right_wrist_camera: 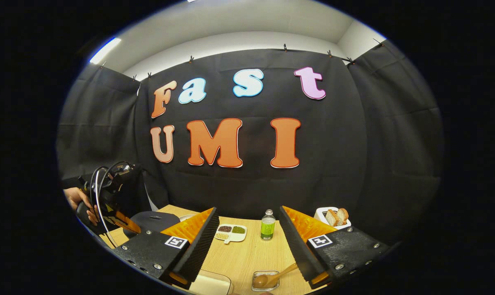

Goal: Close the left gripper, press the button to open the rice cooker; take a wooden spoon from the chopstick holder with the right hand, scoop a spoonful of rice and pour it into the rice cooker, then put the wooden spoon back into the chopstick holder.

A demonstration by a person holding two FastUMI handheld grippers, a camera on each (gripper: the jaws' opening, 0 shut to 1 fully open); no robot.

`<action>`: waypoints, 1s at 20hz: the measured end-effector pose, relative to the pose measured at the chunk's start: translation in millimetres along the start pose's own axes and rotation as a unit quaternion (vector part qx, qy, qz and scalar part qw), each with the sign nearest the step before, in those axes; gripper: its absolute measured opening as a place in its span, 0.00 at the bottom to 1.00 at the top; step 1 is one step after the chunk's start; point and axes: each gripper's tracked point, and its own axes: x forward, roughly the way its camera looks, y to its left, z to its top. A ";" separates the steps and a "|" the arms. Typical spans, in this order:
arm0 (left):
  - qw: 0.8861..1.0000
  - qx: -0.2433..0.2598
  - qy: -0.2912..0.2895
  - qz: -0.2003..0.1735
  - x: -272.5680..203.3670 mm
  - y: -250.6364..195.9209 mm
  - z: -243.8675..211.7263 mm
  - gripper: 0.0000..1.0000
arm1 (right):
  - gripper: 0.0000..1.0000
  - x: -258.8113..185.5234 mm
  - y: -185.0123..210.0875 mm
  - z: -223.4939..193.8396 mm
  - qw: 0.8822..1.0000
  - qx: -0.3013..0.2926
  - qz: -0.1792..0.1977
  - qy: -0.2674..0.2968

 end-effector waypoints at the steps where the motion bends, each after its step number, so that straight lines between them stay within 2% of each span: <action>1: 1.000 0.000 0.005 0.002 3.8 1.0 1.2 0.05 | 0.92 1.1 0.5 -1.0 1.000 -0.002 0.001 0.001; 4: 1.000 -0.013 0.026 0.001 11.9 -0.1 -5.7 0.05 | 0.92 4.3 -0.2 -7.5 1.000 -0.005 -0.001 0.008; 5: 0.999 -0.019 0.036 -0.001 16.4 -1.0 -9.6 0.00 | 0.92 4.8 0.0 -8.8 1.000 -0.004 0.000 0.010; 6: 0.999 -0.025 0.029 -0.003 14.7 -3.0 -8.9 0.05 | 0.92 5.5 -0.4 -11.3 1.000 -0.004 -0.001 0.012; 7: 0.999 -0.024 0.026 -0.004 18.7 -1.2 -7.6 0.01 | 0.92 6.9 0.2 -13.4 1.000 -0.005 -0.001 0.015; 8: 0.999 -0.029 0.026 -0.004 15.6 -0.5 -10.0 0.05 | 0.92 7.5 1.2 -16.2 1.000 -0.005 -0.001 0.018; 10: 0.999 -0.034 0.016 -0.001 16.3 -0.4 -10.9 0.06 | 0.92 9.7 2.2 -23.7 1.000 -0.004 0.001 0.027; 11: 0.999 -0.035 0.011 0.001 15.9 -0.2 -11.3 0.06 | 0.92 10.2 3.5 -27.2 0.999 -0.004 0.002 0.033; 12: 0.999 -0.038 0.005 0.004 17.4 -0.3 -10.6 0.01 | 0.91 11.4 5.6 -30.0 0.999 -0.003 0.005 0.038; 13: 0.999 -0.037 0.012 0.007 19.6 0.9 -16.2 0.06 | 0.92 12.4 7.6 -32.1 0.999 -0.002 0.007 0.043; 14: 0.999 -0.032 -0.008 0.010 16.8 1.5 -9.7 0.05 | 0.92 12.3 7.1 -34.7 0.999 -0.002 0.008 0.049; 17: 1.000 -0.018 -0.015 0.013 16.9 0.4 -13.7 0.06 | 0.92 12.3 11.7 -37.0 0.998 -0.001 0.012 0.056; 20: 0.998 0.028 -0.059 0.019 9.0 -1.5 -9.8 0.06 | 0.92 11.8 10.8 -39.7 0.998 0.002 0.012 0.059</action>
